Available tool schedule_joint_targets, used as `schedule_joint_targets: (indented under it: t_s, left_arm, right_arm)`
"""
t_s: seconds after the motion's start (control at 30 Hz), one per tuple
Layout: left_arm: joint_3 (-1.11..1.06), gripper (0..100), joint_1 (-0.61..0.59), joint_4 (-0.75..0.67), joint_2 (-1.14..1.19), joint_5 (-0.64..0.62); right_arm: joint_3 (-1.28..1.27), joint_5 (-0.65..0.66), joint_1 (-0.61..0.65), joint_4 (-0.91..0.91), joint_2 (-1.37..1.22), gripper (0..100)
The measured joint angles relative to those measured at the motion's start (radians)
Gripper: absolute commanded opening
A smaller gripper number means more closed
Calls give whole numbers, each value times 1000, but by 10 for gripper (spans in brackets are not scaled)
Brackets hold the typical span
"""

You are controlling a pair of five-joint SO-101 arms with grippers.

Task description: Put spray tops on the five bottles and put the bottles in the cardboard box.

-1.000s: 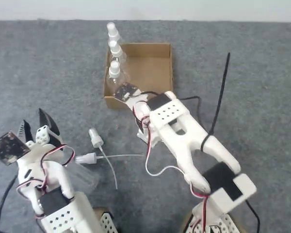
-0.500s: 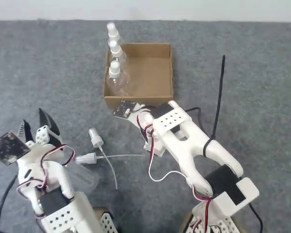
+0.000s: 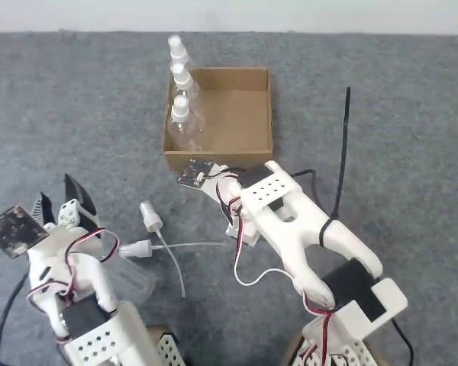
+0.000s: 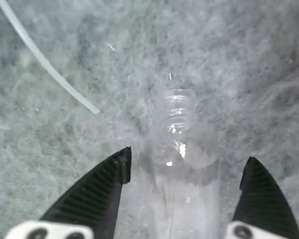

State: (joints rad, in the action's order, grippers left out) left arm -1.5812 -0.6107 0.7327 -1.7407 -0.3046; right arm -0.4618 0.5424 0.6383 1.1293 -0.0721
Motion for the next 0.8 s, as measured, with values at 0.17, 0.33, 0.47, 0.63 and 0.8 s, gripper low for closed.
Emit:
schedule_joint_targets:
  t_s: [0.17, 0.33, 0.47, 0.63, 0.8]
  left_arm:
    - [0, 170, 0, 0, 0, 0]
    - [0, 170, 0, 0, 0, 0]
    - [0, 170, 0, 0, 0, 0]
    - [0, 170, 0, 0, 0, 0]
    - [0, 170, 0, 0, 0, 0]
  right_arm:
    - [0, -2, 0, -32, -48, 310]
    - [0, 0, -11, -34, -48, 292]
    - [0, -2, -31, -34, -48, 165]
    - [0, 0, -32, -34, -48, 37]
    - [0, 2, -34, -26, -48, 35]
